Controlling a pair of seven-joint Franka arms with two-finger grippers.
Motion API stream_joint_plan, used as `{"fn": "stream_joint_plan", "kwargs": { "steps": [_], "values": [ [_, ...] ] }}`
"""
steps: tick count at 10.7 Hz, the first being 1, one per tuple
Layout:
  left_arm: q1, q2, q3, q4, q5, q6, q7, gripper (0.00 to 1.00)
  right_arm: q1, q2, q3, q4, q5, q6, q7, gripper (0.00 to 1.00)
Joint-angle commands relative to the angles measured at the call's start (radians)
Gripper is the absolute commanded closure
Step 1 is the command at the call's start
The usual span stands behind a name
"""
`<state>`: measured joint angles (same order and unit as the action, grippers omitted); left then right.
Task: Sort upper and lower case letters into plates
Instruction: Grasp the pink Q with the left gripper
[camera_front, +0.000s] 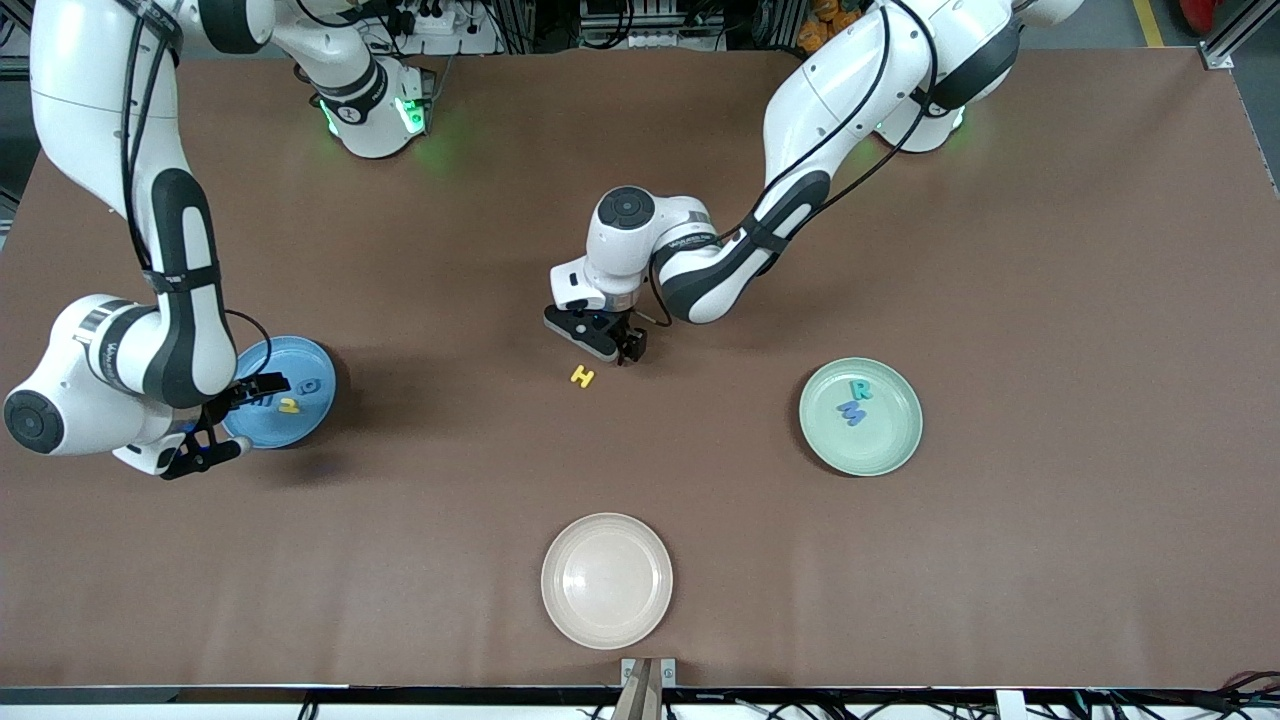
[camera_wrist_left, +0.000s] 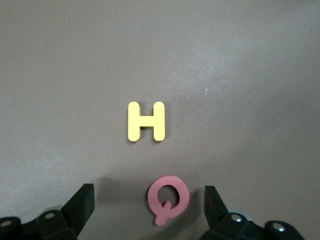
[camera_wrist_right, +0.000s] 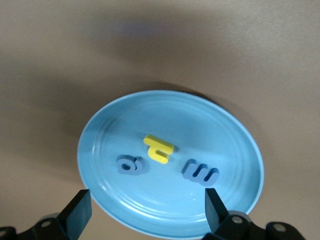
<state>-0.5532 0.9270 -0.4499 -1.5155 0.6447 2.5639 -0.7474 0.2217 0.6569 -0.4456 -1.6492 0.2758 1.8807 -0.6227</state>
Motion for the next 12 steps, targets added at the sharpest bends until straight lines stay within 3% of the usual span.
{"fn": "stream_joint_plan", "kwargs": {
  "steps": [1,2,3,5,9,12],
  "values": [
    [-0.004,0.019,-0.024,0.020,0.029,-0.014,-0.067,0.05,-0.015,0.004,0.008,-0.004,0.022,0.018,-0.002,0.00],
    [-0.002,0.024,-0.026,0.020,0.029,-0.014,-0.067,0.28,-0.015,0.004,0.008,-0.004,0.022,0.028,-0.002,0.00],
    [-0.004,0.029,-0.026,0.021,0.029,-0.014,-0.067,0.32,-0.015,0.006,0.008,-0.004,0.022,0.031,-0.002,0.00],
    [-0.004,0.033,-0.026,0.021,0.036,-0.014,-0.067,0.56,-0.010,0.004,0.008,-0.003,0.022,0.032,-0.002,0.00],
    [-0.002,0.038,-0.026,0.023,0.043,-0.014,-0.064,0.93,-0.007,0.004,0.008,-0.003,0.020,0.032,-0.002,0.00],
    [0.015,0.023,-0.019,0.024,0.044,-0.068,-0.029,0.97,-0.004,0.003,0.008,-0.004,0.022,0.031,-0.002,0.00]
  ]
}}
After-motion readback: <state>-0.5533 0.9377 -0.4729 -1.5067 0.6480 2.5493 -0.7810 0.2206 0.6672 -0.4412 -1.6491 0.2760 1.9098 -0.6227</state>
